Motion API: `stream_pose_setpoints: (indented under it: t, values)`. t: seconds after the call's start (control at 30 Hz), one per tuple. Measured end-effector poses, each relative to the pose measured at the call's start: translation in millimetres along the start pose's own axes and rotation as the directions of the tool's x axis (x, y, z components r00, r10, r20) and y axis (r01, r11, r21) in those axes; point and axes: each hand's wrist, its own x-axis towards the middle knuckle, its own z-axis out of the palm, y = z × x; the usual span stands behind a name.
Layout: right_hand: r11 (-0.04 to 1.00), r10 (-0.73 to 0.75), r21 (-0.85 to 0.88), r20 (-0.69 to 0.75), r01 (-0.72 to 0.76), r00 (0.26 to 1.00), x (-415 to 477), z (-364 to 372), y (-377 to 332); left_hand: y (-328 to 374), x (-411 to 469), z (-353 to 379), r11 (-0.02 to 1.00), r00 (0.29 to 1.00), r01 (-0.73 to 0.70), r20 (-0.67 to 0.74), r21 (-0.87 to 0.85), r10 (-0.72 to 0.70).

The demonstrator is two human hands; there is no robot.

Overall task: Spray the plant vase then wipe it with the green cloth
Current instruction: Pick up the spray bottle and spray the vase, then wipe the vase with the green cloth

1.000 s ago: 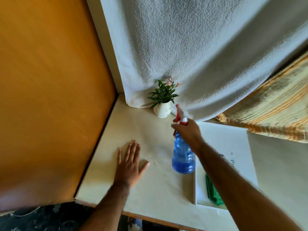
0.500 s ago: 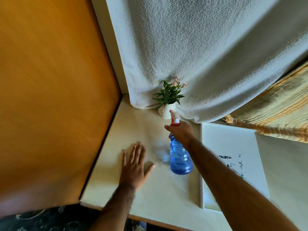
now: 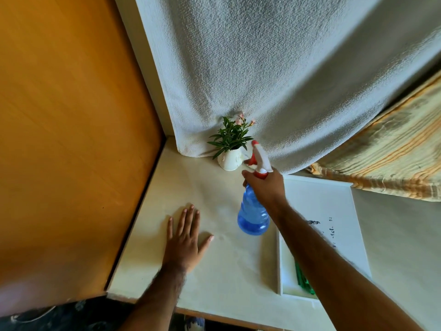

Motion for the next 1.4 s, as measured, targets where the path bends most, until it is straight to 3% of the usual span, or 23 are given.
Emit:
stream_pose_setpoints:
  t: [0.1,0.23,0.43,0.6,0.73,0.83,1.0,1.03,1.1,1.2,1.4]
  values:
    - [0.980,-0.106,0.152,-0.130,0.125,0.986,-4,-33,-6,0,0,-1,1.000,1.000,0.003,0.011,-0.005,-0.003]
    - [0.940,-0.268,0.130,-0.290,0.315,0.919,3,-79,1,1,0,-2,1.000,1.000,-0.002,0.009,-0.009,0.002]
    - [0.970,-0.142,0.123,-0.408,0.208,0.902,21,-122,45,4,0,-5,1.000,1.000,0.009,0.018,0.009,-0.009]
    - [0.986,-0.081,0.102,-0.402,0.133,0.912,30,-132,71,4,0,-5,1.000,1.000,0.001,0.013,0.012,-0.001]
    - [0.983,-0.140,0.066,-0.326,0.170,0.935,28,-130,73,3,0,-5,1.000,1.000,0.008,0.030,0.023,-0.009]
    - [0.994,-0.091,0.032,-0.267,0.103,0.959,22,-135,79,5,0,-7,1.000,0.999,0.007,0.032,0.018,-0.008]
    - [0.947,-0.256,-0.266,-0.286,0.180,0.923,-49,-154,125,8,-1,-13,1.000,0.999,0.015,0.035,-0.001,-0.015]
    - [0.900,-0.307,-0.381,-0.216,0.209,0.927,-68,-159,138,9,-1,-14,1.000,0.999,0.015,0.036,-0.006,-0.015]
    - [0.708,-0.391,-0.623,0.048,0.333,0.919,-100,-173,166,11,-2,-17,1.000,0.999,0.016,0.035,-0.009,-0.016]
    - [0.470,-0.351,-0.748,0.328,0.468,0.877,-130,-188,191,11,-3,-18,1.000,0.999,0.026,0.037,-0.003,-0.025]
    - [0.412,-0.185,-0.810,0.375,0.418,0.908,-138,-189,187,12,-2,-17,0.999,0.998,0.038,0.044,-0.039,-0.036]
